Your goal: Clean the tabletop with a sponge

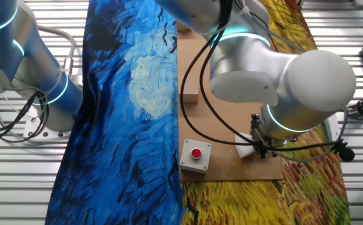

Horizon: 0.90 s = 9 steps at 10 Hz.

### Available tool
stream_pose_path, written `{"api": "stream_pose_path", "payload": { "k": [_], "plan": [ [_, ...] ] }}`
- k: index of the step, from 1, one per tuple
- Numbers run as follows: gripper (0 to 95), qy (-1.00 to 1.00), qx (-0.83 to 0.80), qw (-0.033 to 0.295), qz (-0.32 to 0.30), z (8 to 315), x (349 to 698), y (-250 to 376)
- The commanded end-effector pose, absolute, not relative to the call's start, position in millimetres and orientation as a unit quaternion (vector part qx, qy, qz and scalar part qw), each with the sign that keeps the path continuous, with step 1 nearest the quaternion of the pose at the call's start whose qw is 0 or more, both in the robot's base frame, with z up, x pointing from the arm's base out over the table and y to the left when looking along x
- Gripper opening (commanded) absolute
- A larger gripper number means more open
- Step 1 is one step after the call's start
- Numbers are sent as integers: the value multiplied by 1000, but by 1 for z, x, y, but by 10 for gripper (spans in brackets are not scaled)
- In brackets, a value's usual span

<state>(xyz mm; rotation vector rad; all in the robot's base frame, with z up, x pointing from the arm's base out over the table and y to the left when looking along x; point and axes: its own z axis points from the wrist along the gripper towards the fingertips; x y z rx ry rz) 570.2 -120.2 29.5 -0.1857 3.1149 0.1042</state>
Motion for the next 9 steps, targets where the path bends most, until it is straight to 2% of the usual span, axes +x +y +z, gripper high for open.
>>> {"api": "stream_pose_path", "payload": {
  "k": [1,9],
  "plan": [
    [0,998,-59,10,34,29,570,-120],
    [0,998,-56,9,29,28,571,-118]
  ]
}}
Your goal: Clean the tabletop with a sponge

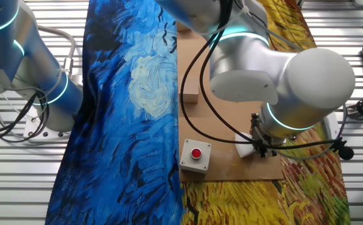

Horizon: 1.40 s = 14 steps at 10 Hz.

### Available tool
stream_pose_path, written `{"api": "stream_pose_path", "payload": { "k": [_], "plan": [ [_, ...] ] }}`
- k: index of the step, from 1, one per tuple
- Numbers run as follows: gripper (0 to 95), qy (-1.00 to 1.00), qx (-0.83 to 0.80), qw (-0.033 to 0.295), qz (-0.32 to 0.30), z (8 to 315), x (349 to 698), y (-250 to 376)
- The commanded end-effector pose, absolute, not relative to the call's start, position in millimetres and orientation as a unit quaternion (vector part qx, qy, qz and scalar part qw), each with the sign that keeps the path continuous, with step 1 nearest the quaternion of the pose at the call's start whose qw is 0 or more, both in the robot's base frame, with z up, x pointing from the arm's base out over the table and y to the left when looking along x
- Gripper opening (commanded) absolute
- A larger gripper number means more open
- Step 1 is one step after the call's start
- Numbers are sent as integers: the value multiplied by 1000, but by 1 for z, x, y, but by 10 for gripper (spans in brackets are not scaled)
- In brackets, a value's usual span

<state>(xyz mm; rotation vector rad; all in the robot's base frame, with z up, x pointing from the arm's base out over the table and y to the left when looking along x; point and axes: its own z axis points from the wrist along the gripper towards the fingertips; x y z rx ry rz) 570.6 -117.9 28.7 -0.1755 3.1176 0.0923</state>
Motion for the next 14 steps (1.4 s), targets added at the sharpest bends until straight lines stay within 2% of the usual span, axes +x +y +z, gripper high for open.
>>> {"api": "stream_pose_path", "payload": {
  "k": [1,14],
  "plan": [
    [0,998,-56,9,29,28,571,-117],
    [0,999,-48,5,20,30,575,-105]
  ]
}}
